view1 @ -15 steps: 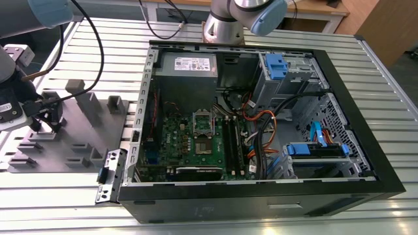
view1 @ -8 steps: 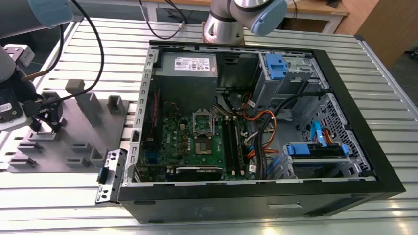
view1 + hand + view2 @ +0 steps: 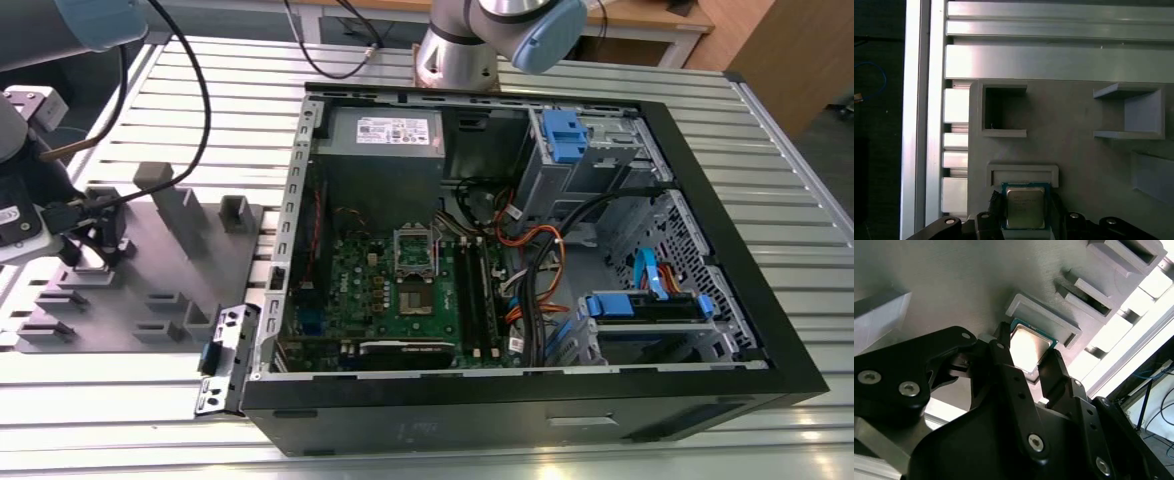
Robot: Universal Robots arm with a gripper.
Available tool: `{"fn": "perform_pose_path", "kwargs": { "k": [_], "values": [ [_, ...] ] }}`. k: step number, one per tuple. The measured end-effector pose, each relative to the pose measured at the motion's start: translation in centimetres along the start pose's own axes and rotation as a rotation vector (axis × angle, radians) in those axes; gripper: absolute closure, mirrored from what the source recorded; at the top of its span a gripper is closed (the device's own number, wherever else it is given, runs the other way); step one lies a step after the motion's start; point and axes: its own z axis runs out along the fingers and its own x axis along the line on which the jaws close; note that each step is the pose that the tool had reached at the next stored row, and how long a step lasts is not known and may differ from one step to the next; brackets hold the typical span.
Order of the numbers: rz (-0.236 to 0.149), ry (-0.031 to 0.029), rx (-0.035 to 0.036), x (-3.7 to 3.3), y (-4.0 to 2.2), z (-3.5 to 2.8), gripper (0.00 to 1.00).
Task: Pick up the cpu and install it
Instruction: 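Pick up the cpu and move it towards the insertion slot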
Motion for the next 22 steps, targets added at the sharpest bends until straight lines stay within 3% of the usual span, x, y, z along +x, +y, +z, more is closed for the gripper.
{"fn": "perform_pose_path", "kwargs": {
  "k": [16,22],
  "values": [
    [0.0,-0.0009,0.0,0.09,0.0,-0.27,0.53],
    [0.0,-0.0008,0.0,0.08,0.03,-1.26,0.53]
  ]
}}
